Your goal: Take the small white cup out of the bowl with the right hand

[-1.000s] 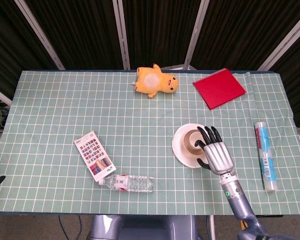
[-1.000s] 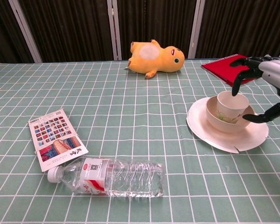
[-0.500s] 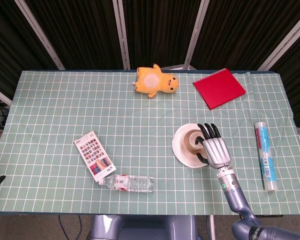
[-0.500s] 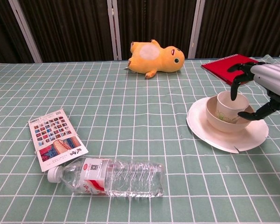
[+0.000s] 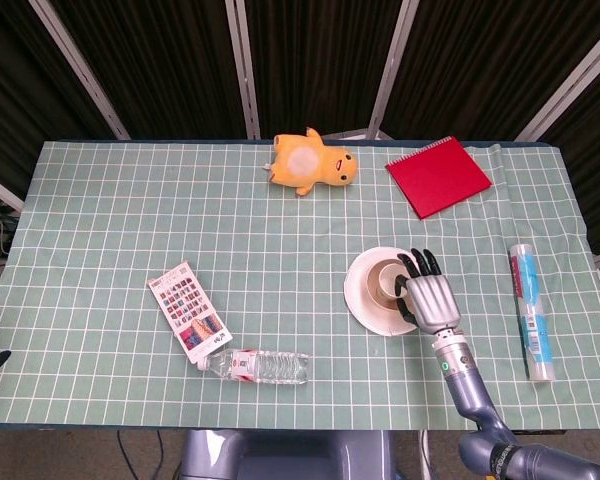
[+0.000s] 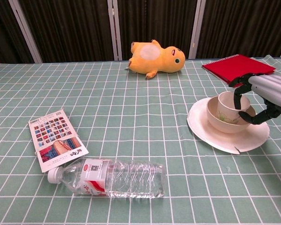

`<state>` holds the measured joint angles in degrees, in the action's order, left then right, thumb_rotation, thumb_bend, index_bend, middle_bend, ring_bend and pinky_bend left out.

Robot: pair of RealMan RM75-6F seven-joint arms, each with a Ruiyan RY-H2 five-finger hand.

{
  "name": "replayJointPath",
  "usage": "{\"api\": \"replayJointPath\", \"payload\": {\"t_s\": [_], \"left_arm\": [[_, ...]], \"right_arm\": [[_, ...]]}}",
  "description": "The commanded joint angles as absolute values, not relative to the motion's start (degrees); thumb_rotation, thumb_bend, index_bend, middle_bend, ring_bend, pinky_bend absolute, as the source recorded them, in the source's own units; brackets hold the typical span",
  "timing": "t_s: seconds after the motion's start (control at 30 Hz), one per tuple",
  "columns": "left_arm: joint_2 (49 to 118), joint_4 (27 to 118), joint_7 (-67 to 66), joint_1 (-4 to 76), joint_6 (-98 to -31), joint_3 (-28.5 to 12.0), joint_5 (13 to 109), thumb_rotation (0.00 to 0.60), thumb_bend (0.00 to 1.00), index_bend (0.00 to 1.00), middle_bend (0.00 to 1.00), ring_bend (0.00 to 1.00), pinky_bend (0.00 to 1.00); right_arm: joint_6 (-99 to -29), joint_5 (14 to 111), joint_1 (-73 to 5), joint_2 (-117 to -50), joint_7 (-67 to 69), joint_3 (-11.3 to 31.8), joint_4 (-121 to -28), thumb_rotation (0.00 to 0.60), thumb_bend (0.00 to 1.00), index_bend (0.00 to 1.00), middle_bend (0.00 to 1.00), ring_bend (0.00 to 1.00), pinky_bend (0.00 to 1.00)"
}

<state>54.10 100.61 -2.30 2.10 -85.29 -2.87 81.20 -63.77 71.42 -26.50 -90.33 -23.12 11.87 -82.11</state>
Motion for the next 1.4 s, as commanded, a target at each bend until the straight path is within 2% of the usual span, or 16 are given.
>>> {"api": "replayJointPath", "payload": {"t_s": [0.03, 0.27, 0.47, 0.7, 0.77, 0.93, 1.4], "left_arm": [[54.1, 100.6, -2.3, 2.2, -85.2, -2.9, 81.2, 0.6, 0.0, 0.0, 0.0, 0.0, 0.0], [54.2, 100.7, -2.6, 2.2, -85.0, -2.9, 81.1, 0.6, 0.0, 0.0, 0.0, 0.0, 0.0], [54.2, 100.7, -2.6, 2.2, -85.2, -2.9, 81.1, 0.6, 0.0, 0.0, 0.0, 0.0, 0.0], [54.1, 100.7, -2.5, 2.1, -85.4, -2.9, 81.1, 0.6, 0.0, 0.0, 0.0, 0.0, 0.0], [54.2, 100.8, -2.7, 2.0, -85.7, -2.9, 81.4, 0.6, 0.0, 0.0, 0.0, 0.0, 0.0], [54.3, 101.2, -3.5, 2.1, -85.8, -2.9, 81.5, 0.6, 0.0, 0.0, 0.0, 0.0, 0.0], [54.5, 101.5, -4.6, 2.2, -85.5, -2.9, 81.2, 0.6, 0.0, 0.0, 0.0, 0.0, 0.0]], "right_arm": [[-63.6, 71.0, -26.6, -90.6, -23.1, 11.7, -81.8, 0.6, 0.45, 0.59, 0.13, 0.0, 0.0], [-65.9, 72.4, -26.7, -89.4, -23.5, 11.5, -84.4, 0.6, 0.47, 0.61, 0.14, 0.0, 0.0], [-71.1, 75.7, -25.7, -83.8, -24.1, 12.7, -92.7, 0.6, 0.47, 0.61, 0.14, 0.0, 0.0], [-74.9, 76.1, -23.7, -78.4, -22.9, 13.9, -96.6, 0.6, 0.46, 0.61, 0.14, 0.0, 0.0], [-75.7, 73.5, -21.4, -75.4, -19.5, 14.2, -94.7, 0.6, 0.46, 0.61, 0.14, 0.0, 0.0], [-74.2, 70.7, -19.6, -74.0, -13.5, 13.8, -89.3, 0.6, 0.46, 0.61, 0.14, 0.0, 0.0], [-67.1, 66.1, -19.1, -80.8, -5.4, 11.2, -74.1, 0.6, 0.45, 0.61, 0.14, 0.0, 0.0]]}}
